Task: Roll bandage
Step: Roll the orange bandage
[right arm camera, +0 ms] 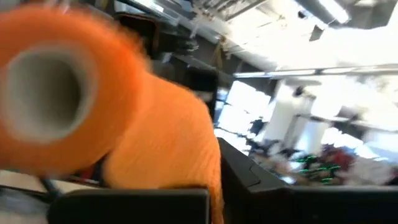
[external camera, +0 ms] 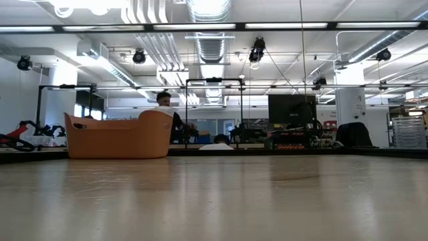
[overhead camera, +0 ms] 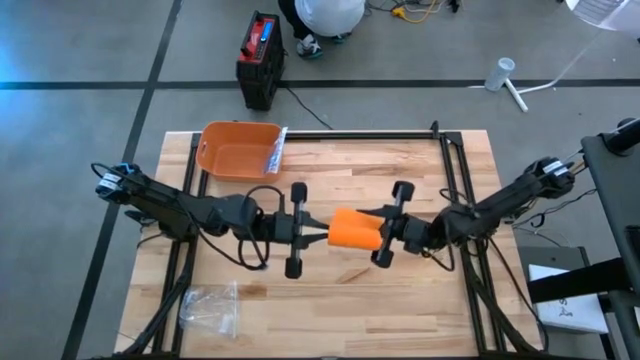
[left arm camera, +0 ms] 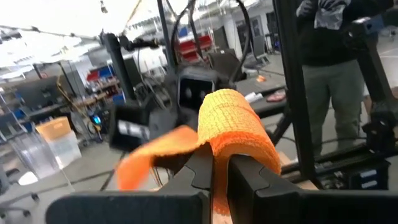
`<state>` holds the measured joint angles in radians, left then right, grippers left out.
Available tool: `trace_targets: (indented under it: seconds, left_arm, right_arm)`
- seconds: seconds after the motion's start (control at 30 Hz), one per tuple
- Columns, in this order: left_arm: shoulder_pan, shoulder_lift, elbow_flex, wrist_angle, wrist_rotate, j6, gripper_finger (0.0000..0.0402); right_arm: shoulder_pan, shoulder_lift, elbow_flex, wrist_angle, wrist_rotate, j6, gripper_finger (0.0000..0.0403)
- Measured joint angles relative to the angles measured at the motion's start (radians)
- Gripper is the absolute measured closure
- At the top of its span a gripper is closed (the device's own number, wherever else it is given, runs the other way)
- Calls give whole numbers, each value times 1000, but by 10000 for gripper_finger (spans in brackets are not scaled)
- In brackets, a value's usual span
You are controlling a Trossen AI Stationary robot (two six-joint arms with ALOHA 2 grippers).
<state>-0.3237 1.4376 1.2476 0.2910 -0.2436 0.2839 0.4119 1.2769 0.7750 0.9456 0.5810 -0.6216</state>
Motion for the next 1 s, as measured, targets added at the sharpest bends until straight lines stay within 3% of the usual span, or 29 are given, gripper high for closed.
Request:
trace_targets:
  seconds: [0.17,0.33,0.43,0.8,1.0]
  left_arm:
    - [0,0,0,-33,7,-37,392]
    - [1,0,0,-48,121,-66,392]
    - [0,0,-6,-46,165,-79,392]
    - [3,28,-20,-49,173,-103,392]
    - [15,43,-20,-64,103,-103,392]
  right_arm:
    - [-1,-56,0,-3,48,-181,401]
    - [-8,-92,0,-5,33,-258,402]
    - [-25,-105,0,-4,-5,-267,402]
    - [-90,-110,35,-38,-103,-197,403]
    - [-90,-111,116,-135,-136,-180,403]
